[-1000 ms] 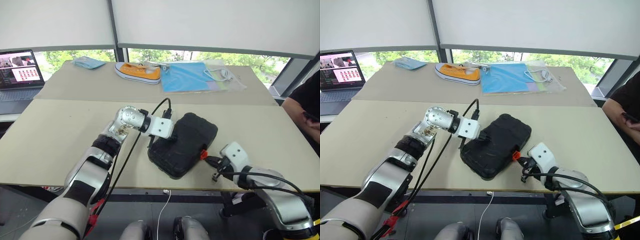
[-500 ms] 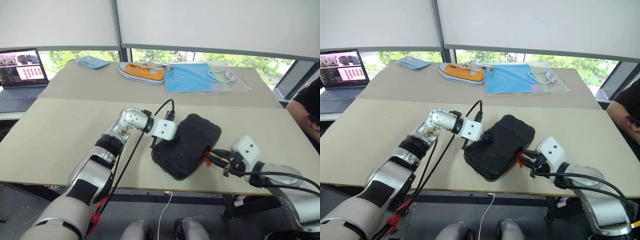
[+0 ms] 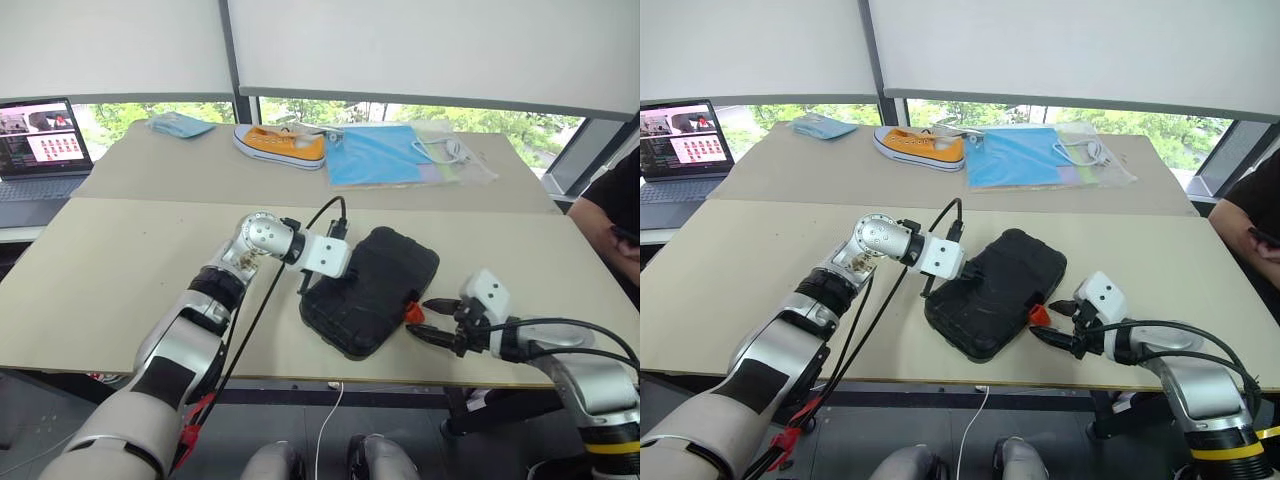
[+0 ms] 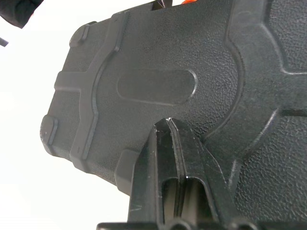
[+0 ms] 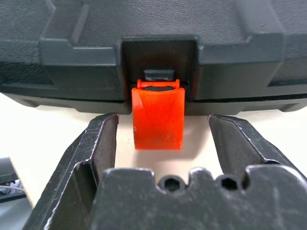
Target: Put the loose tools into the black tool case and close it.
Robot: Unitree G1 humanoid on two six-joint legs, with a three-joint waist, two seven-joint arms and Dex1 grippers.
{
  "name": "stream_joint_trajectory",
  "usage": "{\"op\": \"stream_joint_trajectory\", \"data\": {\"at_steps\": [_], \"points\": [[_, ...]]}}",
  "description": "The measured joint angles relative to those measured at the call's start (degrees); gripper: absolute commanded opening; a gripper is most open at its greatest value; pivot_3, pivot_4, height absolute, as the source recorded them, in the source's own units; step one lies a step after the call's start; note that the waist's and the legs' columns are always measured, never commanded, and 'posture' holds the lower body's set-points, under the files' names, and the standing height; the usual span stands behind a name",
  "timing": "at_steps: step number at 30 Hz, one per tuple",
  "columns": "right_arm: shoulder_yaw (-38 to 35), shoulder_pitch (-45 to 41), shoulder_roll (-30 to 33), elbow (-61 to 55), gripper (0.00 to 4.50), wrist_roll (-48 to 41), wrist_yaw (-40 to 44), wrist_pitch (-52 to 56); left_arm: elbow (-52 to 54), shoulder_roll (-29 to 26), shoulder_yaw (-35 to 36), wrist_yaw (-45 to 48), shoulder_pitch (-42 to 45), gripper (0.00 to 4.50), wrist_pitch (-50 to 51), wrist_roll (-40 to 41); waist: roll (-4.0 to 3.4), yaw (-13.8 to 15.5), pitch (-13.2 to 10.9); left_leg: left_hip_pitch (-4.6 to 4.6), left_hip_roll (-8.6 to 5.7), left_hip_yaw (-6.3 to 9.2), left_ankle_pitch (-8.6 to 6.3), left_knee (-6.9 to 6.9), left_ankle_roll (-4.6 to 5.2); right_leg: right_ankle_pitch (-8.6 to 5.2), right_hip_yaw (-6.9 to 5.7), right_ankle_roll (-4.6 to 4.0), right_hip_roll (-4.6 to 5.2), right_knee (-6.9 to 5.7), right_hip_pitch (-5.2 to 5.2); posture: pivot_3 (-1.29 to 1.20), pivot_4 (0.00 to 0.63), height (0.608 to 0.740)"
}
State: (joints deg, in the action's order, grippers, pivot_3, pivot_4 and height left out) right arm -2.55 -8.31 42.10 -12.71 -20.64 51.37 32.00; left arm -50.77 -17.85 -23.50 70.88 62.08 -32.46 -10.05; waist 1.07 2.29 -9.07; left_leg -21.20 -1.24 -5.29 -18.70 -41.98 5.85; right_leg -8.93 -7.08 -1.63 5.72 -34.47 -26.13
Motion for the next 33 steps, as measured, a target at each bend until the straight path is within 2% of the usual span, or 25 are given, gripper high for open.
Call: {"op": "stream_joint_trajectory", "data": {"at_steps": [1, 2, 5, 33], "points": [[0.04, 0.0, -0.01, 0.09, 2.49, 0.07, 0.14, -0.36, 0.2, -0.22, 0.02, 0.0, -0.1, 0.0, 0.04, 0.0, 0.0, -0.02, 0.0, 0.0, 0.0, -0.01, 0.0, 0.0, 0.0, 0.0, 0.0, 0.0, 0.0, 0.0, 0.0, 0.0, 0.15, 0.718], [0.03, 0.03, 0.0, 0.09, 2.04, 0.11, 0.41, -0.7, 0.37, -0.38, 0.02, 0.0, -0.19, 0.0, 0.06, 0.0, 0.0, -0.08, 0.0, 0.0, 0.0, -0.01, 0.0, 0.01, -0.01, 0.0, 0.0, 0.0, 0.0, 0.01, 0.0, 0.0, 0.15, 0.718], [-0.09, 0.6, 0.11, -0.12, 1.19, 0.11, 0.67, -1.61, 0.69, -0.46, 0.02, -0.01, -0.34, 0.0, 0.16, 0.0, 0.0, -0.09, 0.0, 0.0, 0.0, -0.01, 0.0, 0.01, -0.02, 0.0, 0.0, 0.0, 0.0, 0.02, 0.0, 0.0, 0.15, 0.718], [-4.14, 5.97, 0.3, -5.87, 1.16, -1.64, -1.9, -1.53, 1.06, -0.43, 0.2, -0.31, -0.44, 0.0, 0.27, 0.03, -0.02, 0.21, 0.0, -0.06, -0.03, 0.0, -0.01, 0.16, -0.04, 0.02, -0.05, -0.03, 0.0, 0.28, 0.01, 0.0, 0.15, 0.718]]}}
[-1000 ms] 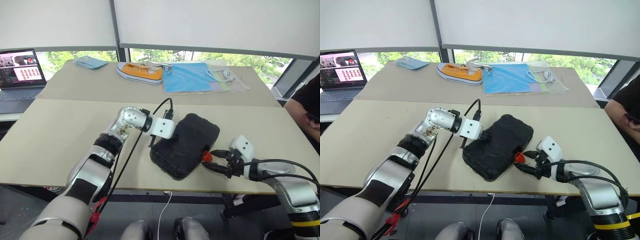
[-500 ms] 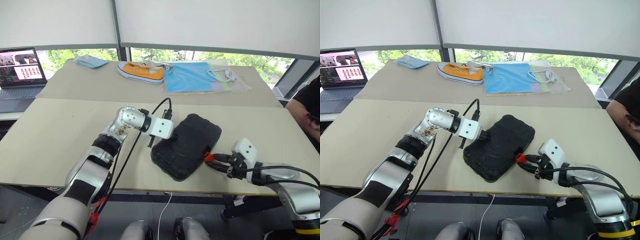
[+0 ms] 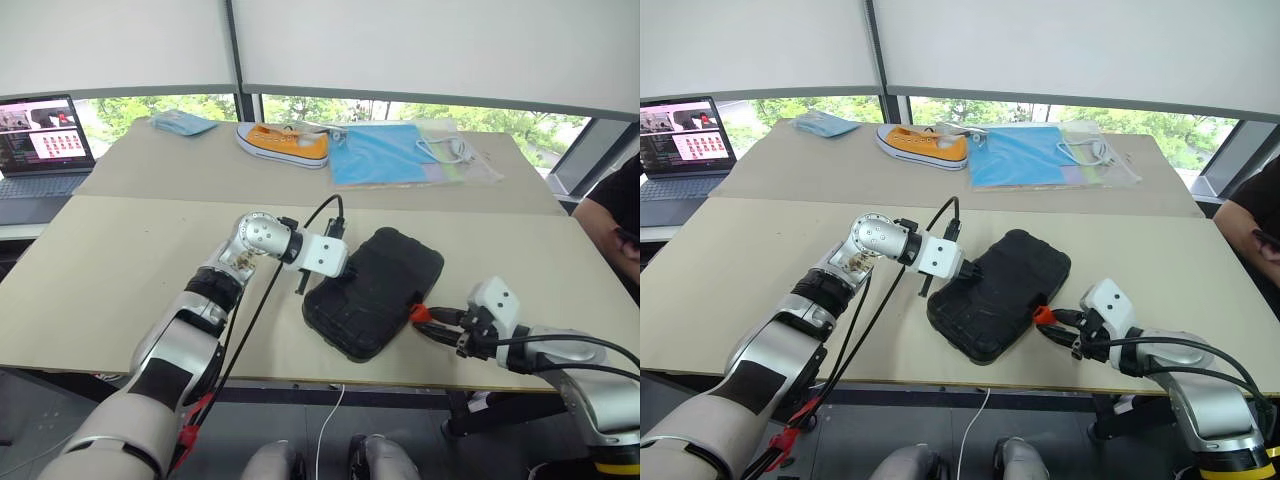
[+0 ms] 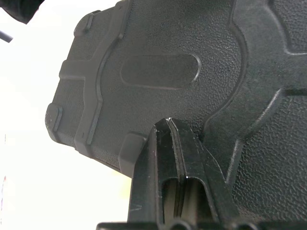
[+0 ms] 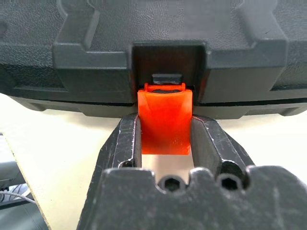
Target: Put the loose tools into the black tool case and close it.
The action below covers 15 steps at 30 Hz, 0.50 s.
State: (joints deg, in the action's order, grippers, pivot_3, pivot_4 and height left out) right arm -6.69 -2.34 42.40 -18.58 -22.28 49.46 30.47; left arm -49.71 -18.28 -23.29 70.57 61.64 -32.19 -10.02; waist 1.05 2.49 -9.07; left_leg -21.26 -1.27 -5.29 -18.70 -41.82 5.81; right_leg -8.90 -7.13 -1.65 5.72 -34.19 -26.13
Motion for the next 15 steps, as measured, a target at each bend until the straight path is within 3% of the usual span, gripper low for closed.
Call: {"op": "stream_joint_trajectory", "data": {"at_steps": [8, 10, 15], "points": [[-0.46, 0.23, 0.0, -0.27, 1.16, -1.05, -0.32, 0.16, -0.02, 0.05, 0.0, -0.11, 0.0, 0.0, -0.01, 0.0, 0.0, 0.07, 0.0, 0.0, 0.0, 0.01, 0.0, 0.0, 0.0, 0.0, 0.0, 0.0, 0.0, 0.01, 0.0, 0.0, 0.15, 0.718], [-0.35, 0.23, 0.0, -0.37, 2.16, -1.05, -0.58, 0.24, -0.04, 0.05, 0.0, -0.12, 0.01, 0.0, -0.01, 0.0, 0.0, 0.06, 0.0, 0.0, 0.0, -0.01, 0.0, 0.0, 0.0, 0.0, 0.0, 0.0, 0.0, 0.01, 0.0, 0.0, 0.15, 0.718], [-0.38, -0.44, 0.02, -1.56, 3.72, -1.11, -1.32, 0.23, -0.27, 0.02, -0.01, -0.25, -0.01, 0.0, 0.0, 0.0, 0.0, -0.03, 0.0, 0.01, 0.0, 0.0, 0.0, -0.01, 0.0, 0.01, 0.0, 0.02, 0.0, 0.0, 0.02, 0.0, 0.15, 0.718]]}}
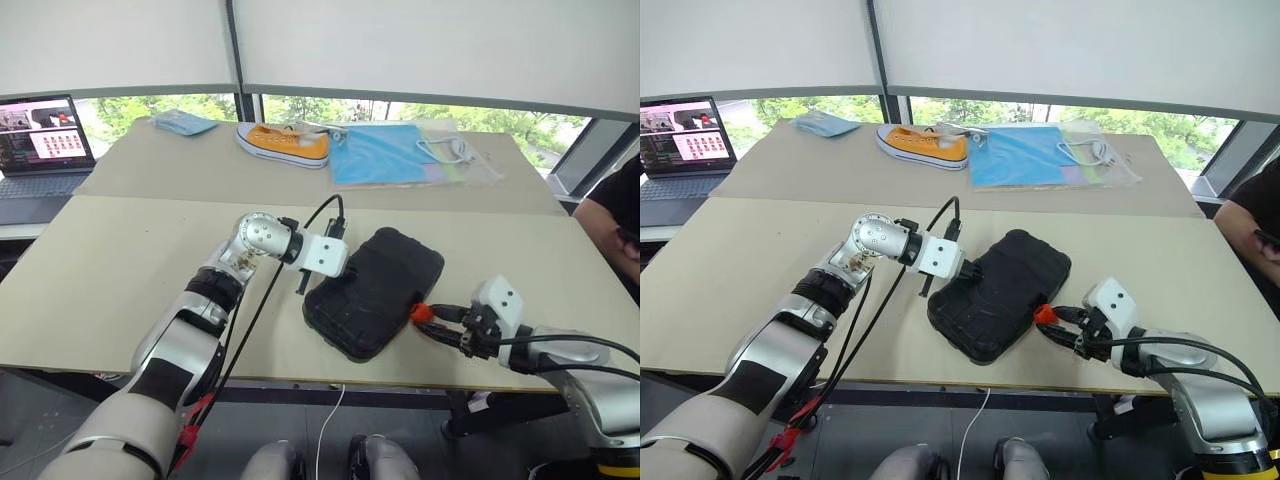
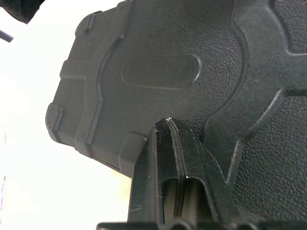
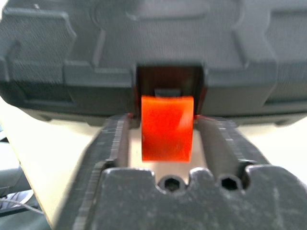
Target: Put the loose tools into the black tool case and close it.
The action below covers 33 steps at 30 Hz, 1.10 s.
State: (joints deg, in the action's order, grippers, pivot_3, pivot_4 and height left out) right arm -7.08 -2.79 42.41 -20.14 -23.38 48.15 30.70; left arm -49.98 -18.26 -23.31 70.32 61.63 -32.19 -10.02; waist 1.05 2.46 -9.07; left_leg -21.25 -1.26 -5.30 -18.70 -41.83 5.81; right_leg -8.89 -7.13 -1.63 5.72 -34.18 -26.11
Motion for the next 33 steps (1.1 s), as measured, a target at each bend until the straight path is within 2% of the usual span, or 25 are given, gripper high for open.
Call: {"op": "stream_joint_trajectory", "data": {"at_steps": [1, 2, 5, 9, 15, 26, 33], "points": [[-0.01, 0.07, 0.33, -0.24, 4.05, -0.01, 0.02, 0.07, 0.0, 0.0, 0.0, -0.01, 0.0, 0.0, 0.0, 0.0, 0.0, 0.0, 0.0, 0.0, 0.0, 0.0, 0.0, 0.0, 0.0, 0.0, 0.0, 0.0, 0.0, 0.0, 0.0, 0.0, 0.15, 0.718], [-0.12, 0.24, 0.92, -0.48, 4.05, -0.03, 0.05, 0.29, 0.0, 0.01, 0.0, -0.01, 0.0, 0.0, 0.0, 0.0, 0.0, -0.01, 0.0, 0.0, 0.0, 0.0, 0.0, 0.0, 0.0, 0.0, 0.01, 0.0, 0.0, 0.0, 0.0, 0.0, 0.15, 0.718], [-2.15, 2.31, 3.22, -0.77, 3.5, -0.43, 0.5, 1.4, 0.04, 0.03, -0.01, -0.02, -0.01, 0.0, -0.01, 0.0, 0.0, 0.03, 0.0, 0.0, -0.01, 0.0, 0.0, 0.0, 0.01, 0.01, 0.01, 0.0, 0.0, 0.01, 0.01, 0.0, 0.15, 0.718], [-3.74, 5.49, 5.12, -0.77, 2.12, -0.42, 1.94, 1.41, -0.15, -0.06, -0.01, -0.06, 0.0, 0.0, 0.0, 0.0, 0.0, -0.02, 0.0, 0.02, 0.01, -0.01, 0.0, 0.0, 0.0, 0.01, 0.0, 0.0, 0.0, 0.01, 0.03, 0.0, 0.15, 0.718], [-2.62, 4.87, 4.26, -0.98, 0.1, -0.37, 1.4, 1.41, -0.41, 0.15, 0.0, -0.34, 0.03, 0.0, 0.02, 0.0, -0.01, -0.04, 0.0, 0.03, 0.01, 0.0, 0.0, 0.0, 0.0, 0.03, 0.02, 0.06, 0.0, 0.01, 0.03, 0.0, 0.15, 0.718], [4.33, -0.24, 1.94, 1.79, 0.03, 4.05, -1.19, 1.26, -0.89, 0.37, -0.01, -0.41, 0.28, 0.0, -0.01, 0.0, -0.01, -0.06, 0.01, 0.02, 0.0, -0.01, 0.01, -0.01, 0.0, 0.04, 0.02, 0.06, 0.0, 0.02, 0.03, 0.0, 0.15, 0.718], [6.26, -2.15, -0.39, 3.46, 0.03, 5.29, -3.16, 1.34, -1.5, 1.1, -0.01, -1.04, 0.48, 0.0, -0.03, -0.05, -0.01, 0.0, 0.01, 0.01, -0.01, -0.01, 0.01, -0.01, 0.0, 0.05, 0.02, 0.06, 0.01, 0.02, 0.02, 0.0, 0.15, 0.718]]}}
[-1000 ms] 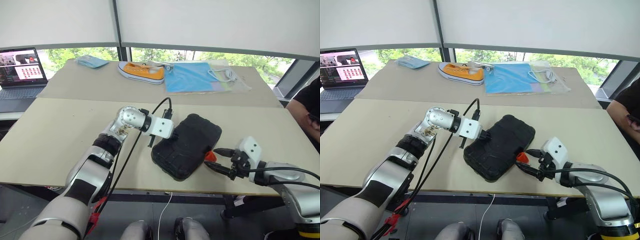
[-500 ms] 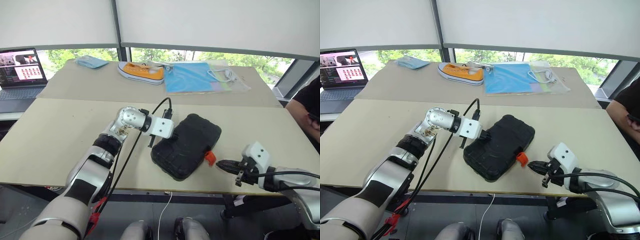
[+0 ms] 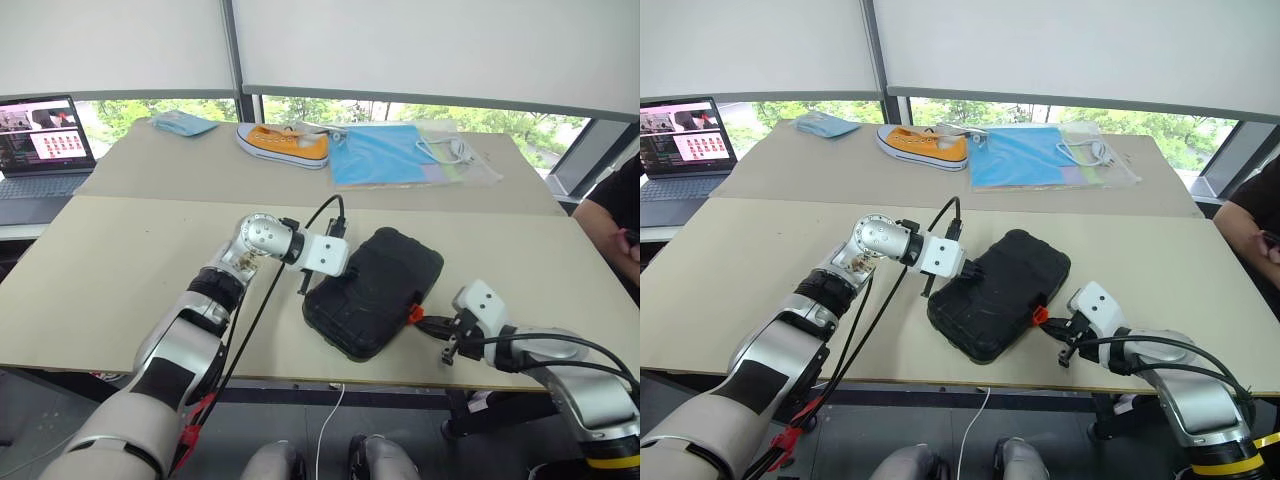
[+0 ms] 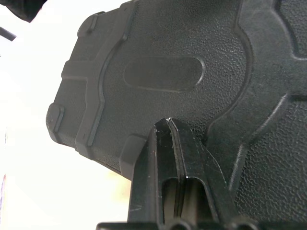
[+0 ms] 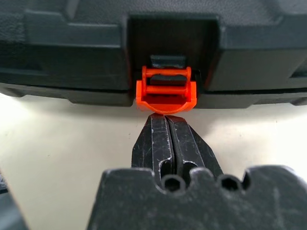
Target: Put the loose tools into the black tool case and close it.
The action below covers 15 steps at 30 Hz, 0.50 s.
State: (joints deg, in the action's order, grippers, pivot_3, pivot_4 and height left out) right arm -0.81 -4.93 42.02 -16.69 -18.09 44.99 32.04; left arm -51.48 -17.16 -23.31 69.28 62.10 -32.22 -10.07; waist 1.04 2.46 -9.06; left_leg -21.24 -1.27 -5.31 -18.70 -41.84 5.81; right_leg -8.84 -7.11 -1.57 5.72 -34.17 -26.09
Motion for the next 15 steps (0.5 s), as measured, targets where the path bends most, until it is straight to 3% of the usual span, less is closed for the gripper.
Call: {"op": "stream_joint_trajectory", "data": {"at_steps": [15], "points": [[-3.05, 0.09, -1.65, -1.38, 0.03, -3.12, -1.98, 5.67, -2.14, 2.34, -0.39, -1.88, 1.88, 0.0, -3.28, -4.15, -0.01, 0.14, 0.01, -0.01, -0.09, -0.03, -0.01, -0.02, 0.03, 0.08, -0.01, 0.12, 0.15, 0.0, 0.01, 0.0, 0.15, 0.718]]}}
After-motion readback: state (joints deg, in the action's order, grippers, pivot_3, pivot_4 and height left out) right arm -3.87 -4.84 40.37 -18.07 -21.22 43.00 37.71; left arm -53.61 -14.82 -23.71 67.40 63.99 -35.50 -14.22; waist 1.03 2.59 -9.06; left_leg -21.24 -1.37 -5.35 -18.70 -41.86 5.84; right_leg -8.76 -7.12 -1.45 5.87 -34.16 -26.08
